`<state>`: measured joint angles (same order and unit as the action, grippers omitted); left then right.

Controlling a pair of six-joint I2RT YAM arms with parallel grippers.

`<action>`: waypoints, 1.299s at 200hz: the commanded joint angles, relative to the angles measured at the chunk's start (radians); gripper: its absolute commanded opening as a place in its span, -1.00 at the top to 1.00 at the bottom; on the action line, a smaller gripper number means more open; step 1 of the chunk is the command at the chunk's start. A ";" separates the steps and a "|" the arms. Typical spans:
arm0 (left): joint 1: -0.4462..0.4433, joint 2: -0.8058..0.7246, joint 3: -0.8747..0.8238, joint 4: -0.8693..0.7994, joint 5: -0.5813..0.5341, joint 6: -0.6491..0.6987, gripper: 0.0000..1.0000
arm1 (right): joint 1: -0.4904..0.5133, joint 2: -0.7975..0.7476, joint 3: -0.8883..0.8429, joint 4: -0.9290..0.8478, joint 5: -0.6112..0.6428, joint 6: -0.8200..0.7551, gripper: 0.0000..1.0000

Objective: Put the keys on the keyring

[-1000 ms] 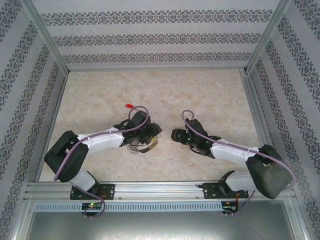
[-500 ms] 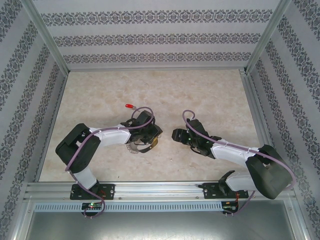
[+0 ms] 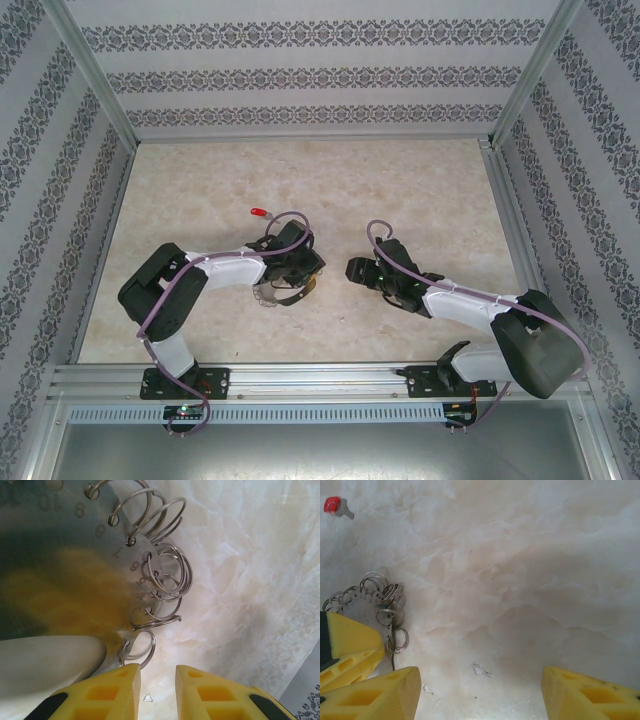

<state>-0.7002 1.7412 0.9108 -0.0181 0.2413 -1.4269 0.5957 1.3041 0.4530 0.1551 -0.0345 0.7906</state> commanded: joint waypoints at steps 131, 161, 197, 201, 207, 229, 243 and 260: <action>0.016 -0.122 0.157 -0.332 -0.285 0.539 0.13 | 0.015 0.055 0.020 0.066 -0.114 0.096 -0.30; 0.080 -0.123 0.222 -0.372 -0.297 0.690 -0.04 | 0.105 0.154 0.098 0.078 -0.119 0.174 -0.21; 0.178 -0.127 0.248 -0.373 -0.262 0.755 -0.15 | 0.167 0.274 0.169 0.117 -0.112 0.268 -0.19; 0.189 -0.130 0.248 -0.372 -0.259 0.757 -0.15 | 0.170 0.284 0.173 0.121 -0.112 0.277 -0.19; 0.204 -0.132 0.247 -0.370 -0.255 0.759 -0.15 | 0.174 0.301 0.179 0.127 -0.112 0.291 -0.18; 0.251 -0.152 0.235 -0.356 -0.232 0.763 -0.18 | 0.178 0.344 0.186 0.155 -0.117 0.338 -0.18; 0.269 -0.165 0.224 -0.346 -0.220 0.766 -0.18 | 0.179 0.364 0.194 0.166 -0.123 0.359 -0.18; 0.286 -0.176 0.218 -0.341 -0.213 0.769 -0.19 | 0.182 0.386 0.211 0.176 -0.131 0.377 -0.18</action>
<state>-0.4351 1.6135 1.1393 -0.3466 0.0051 -0.6979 0.7658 1.6291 0.6373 0.2893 -0.1474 1.1049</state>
